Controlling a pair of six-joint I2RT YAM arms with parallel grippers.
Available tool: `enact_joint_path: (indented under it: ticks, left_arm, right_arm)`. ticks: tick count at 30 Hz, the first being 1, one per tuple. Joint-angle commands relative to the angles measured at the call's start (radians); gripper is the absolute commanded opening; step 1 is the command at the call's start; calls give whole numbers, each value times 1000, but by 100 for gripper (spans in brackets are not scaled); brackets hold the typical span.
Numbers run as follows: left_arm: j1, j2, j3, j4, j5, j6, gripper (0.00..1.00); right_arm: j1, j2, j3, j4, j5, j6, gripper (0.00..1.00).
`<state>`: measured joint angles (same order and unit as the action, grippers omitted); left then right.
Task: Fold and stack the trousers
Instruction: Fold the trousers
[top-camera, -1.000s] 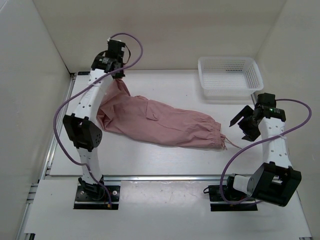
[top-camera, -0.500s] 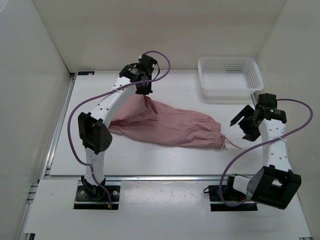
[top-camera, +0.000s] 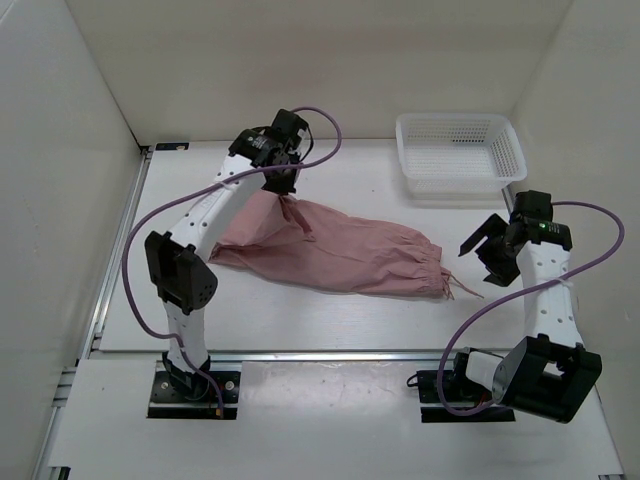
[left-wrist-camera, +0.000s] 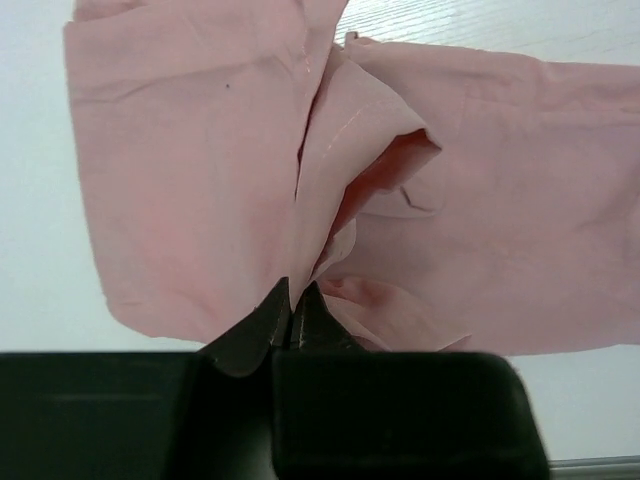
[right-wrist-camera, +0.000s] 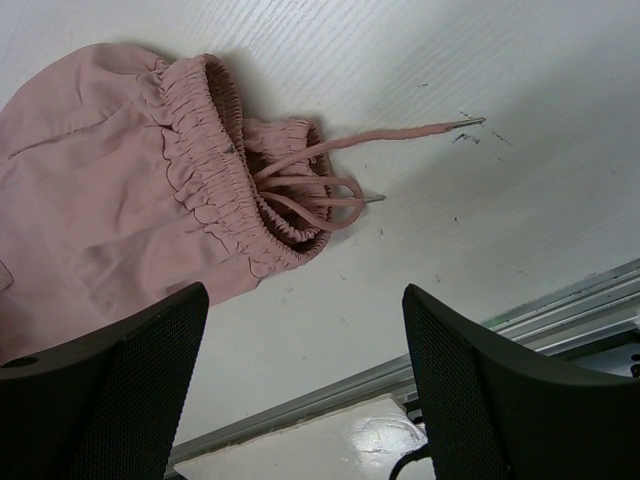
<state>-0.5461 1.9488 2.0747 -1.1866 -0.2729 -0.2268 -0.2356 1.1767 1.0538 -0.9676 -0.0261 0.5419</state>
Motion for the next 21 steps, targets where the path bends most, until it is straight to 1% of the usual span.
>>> enact_joint_path:
  ticks: [1,4,5,7,8,11,16,20,21]
  left_arm:
    - [55,-106,4,-25,-61,57,10]
    - [112,-158,4,-36,-103,75,10]
    - [156,-171,15,-36,-115,75,10]
    - [202,-212,25,-36,-124,87,10]
    - [242,-226,38,-27,-112,125,10]
    - [297,-263,61,-16,-112,173,10]
    - [330,-283,51,10,-112,224,10]
    - [330,-283,51,10,-17,224,10]
    - [305,-283,29,10,-3,212,10]
  right_arm:
    - [-4,-25,0,1,-8,-16,83]
    - [-4,-34,0,1,-8,-16,83]
    - [-4,-34,0,1,-8,-16,83]
    - [-4,-34,0,1,-17,-16,83]
    - [-4,-34,0,1,-17,-16,83]
    - [-4,-34,0,1,-17,-25,83]
    - [-4,-34,0,1,-26,-25,83]
    - [-4,-25,0,1,-26,-25,83]
    - [-4,-25,0,1,-26,-25,83]
